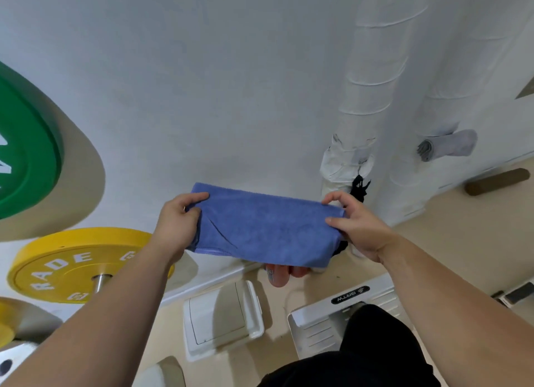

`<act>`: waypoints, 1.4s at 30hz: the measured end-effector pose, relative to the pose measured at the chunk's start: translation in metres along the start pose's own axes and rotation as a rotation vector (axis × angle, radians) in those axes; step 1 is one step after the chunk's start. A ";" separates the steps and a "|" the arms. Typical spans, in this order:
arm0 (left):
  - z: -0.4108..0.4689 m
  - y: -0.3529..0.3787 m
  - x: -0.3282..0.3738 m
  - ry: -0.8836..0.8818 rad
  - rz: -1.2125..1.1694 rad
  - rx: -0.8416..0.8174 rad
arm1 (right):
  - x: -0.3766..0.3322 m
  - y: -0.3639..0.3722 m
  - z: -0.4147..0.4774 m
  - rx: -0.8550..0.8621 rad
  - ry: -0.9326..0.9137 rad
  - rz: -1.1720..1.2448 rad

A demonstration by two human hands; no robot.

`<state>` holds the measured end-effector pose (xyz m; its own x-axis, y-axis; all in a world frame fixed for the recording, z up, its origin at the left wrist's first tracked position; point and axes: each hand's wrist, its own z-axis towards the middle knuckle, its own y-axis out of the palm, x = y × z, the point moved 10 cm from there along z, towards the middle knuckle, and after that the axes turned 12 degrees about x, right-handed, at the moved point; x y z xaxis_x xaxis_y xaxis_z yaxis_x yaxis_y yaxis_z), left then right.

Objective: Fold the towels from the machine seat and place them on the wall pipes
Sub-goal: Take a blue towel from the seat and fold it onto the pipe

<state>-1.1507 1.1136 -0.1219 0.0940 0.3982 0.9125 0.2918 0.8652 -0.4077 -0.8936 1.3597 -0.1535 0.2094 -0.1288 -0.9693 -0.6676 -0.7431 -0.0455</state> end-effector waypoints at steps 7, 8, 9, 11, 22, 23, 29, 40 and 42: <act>-0.030 0.023 -0.051 -0.304 -0.235 0.017 | -0.006 -0.010 -0.011 0.120 0.012 -0.019; -0.033 0.025 -0.052 -0.304 -0.250 0.019 | -0.002 -0.010 -0.014 0.102 0.044 -0.033; -0.037 0.026 -0.051 -0.290 -0.249 0.018 | 0.003 -0.010 -0.016 0.086 0.071 -0.045; -0.045 0.026 -0.043 -0.215 -0.206 0.006 | 0.010 -0.011 -0.017 0.084 0.102 -0.072; -0.107 0.066 0.053 0.426 0.023 -0.170 | -0.045 0.053 -0.030 0.129 -0.142 -0.200; -0.110 0.069 0.057 0.428 0.009 -0.184 | -0.050 0.063 -0.033 0.114 -0.150 -0.140; -0.121 0.068 0.069 0.358 -0.165 -0.182 | -0.064 0.087 -0.047 0.135 -0.209 0.061; -0.107 0.066 0.061 0.210 -0.267 -0.201 | -0.065 0.095 -0.055 0.057 -0.217 0.047; -0.102 0.065 0.061 0.145 -0.282 -0.278 | -0.081 0.077 -0.052 0.207 -0.418 -0.292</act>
<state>-1.0284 1.1633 -0.0894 0.1009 0.0935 0.9905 0.5689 0.8114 -0.1345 -0.9247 1.2782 -0.0660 0.1332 0.3662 -0.9210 -0.7595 -0.5592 -0.3322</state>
